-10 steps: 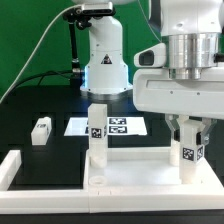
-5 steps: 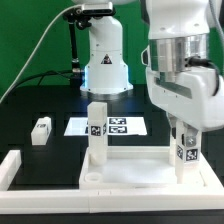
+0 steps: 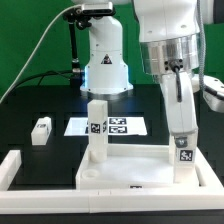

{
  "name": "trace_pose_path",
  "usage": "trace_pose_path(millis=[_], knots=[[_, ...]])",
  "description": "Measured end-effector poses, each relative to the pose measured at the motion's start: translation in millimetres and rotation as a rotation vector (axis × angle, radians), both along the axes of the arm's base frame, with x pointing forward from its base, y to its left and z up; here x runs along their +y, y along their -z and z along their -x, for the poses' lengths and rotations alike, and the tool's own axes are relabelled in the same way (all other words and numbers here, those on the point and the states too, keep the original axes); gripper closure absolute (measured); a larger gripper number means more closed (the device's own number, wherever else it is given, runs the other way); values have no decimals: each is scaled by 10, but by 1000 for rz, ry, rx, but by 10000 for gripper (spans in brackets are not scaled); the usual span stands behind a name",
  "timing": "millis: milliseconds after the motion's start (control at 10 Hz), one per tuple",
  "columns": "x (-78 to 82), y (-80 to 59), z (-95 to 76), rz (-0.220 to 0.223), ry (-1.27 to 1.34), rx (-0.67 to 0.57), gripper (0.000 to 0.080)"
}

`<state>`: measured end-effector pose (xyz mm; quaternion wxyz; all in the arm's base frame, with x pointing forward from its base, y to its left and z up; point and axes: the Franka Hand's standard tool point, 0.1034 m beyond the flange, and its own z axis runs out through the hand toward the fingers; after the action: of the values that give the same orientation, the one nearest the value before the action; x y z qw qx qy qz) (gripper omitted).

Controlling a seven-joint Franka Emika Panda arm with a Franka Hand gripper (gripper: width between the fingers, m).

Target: Assemble desk

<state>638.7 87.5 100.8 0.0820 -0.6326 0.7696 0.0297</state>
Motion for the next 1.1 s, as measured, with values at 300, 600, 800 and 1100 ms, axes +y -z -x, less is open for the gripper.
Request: trace_pose_path(millis=[300,600,800,1100], knots=[[-19,-11,-14,-18,247,29,509],[-5,-15,-2,-9,386,-5,494],[7,-18,22,17,354,-26,494],[15,-56,11,20,318,-37,222]])
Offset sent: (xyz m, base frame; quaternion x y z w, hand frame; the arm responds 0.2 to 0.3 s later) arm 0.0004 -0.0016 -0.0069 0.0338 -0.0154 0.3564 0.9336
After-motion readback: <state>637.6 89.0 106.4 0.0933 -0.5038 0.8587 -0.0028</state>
